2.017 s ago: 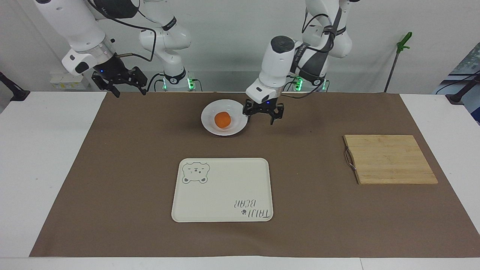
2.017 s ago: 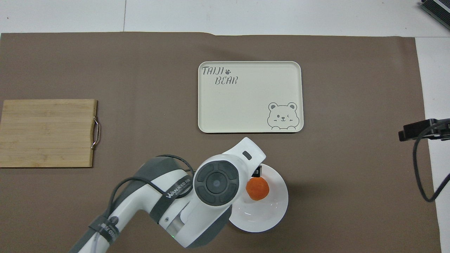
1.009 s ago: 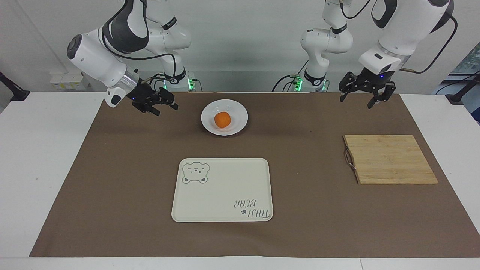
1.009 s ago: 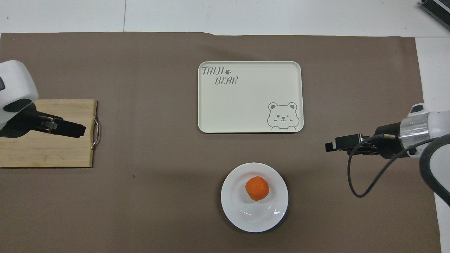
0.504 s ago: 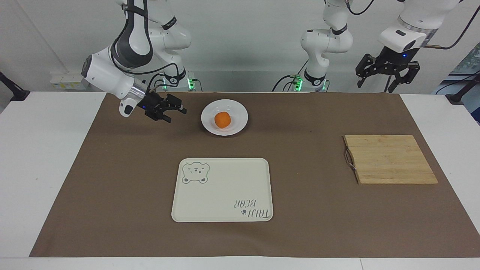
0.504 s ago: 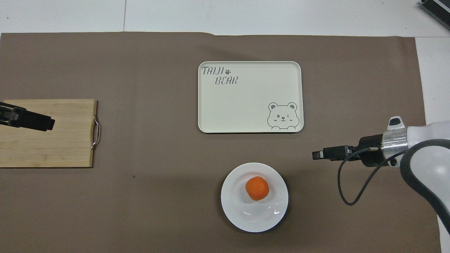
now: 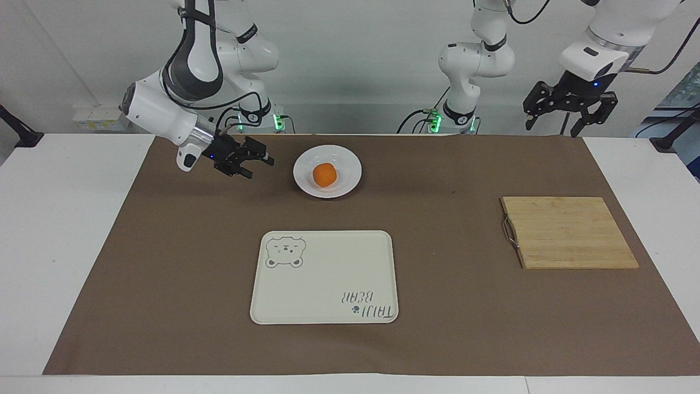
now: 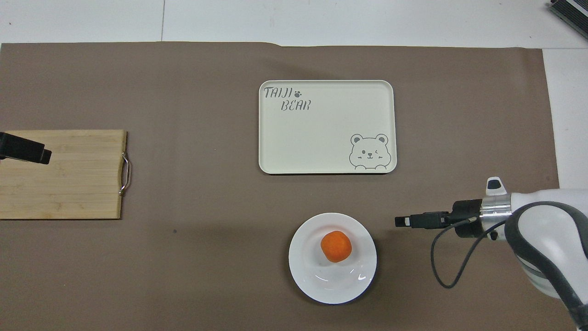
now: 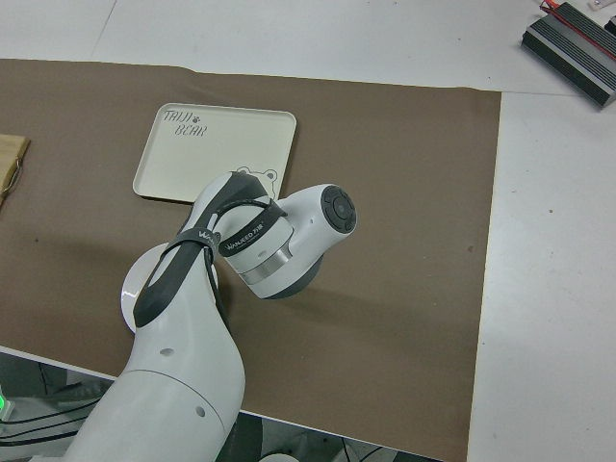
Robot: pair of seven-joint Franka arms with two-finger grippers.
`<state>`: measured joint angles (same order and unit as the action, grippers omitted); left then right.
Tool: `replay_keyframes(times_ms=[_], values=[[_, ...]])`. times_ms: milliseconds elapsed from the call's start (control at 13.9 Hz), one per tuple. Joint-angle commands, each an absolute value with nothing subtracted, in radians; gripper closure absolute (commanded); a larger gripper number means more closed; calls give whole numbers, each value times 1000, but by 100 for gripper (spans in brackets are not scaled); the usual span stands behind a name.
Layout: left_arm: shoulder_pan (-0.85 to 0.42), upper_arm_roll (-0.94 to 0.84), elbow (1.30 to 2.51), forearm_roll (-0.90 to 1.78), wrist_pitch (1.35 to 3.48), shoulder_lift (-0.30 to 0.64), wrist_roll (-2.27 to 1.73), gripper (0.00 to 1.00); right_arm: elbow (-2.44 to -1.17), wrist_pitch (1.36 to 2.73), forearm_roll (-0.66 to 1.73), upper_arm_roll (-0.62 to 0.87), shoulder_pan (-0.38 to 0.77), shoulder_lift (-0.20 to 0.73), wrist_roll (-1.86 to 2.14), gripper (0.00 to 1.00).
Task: Place orange and plate with both arms
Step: 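Move the right gripper to the plate rim nearest it and grip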
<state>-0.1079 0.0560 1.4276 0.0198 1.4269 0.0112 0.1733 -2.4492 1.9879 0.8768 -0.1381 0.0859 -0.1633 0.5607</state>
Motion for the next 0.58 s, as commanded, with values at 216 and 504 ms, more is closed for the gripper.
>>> replay_keyframes(times_ms=[216, 504], values=[[-106, 41, 1486, 23, 1430, -17, 178, 0, -2617, 2069, 1074, -137, 84, -201, 780, 0], [-109, 37, 1568, 23, 1440, -72, 173, 0, -2666, 2086, 1202, -137, 103, -149, 932, 0]])
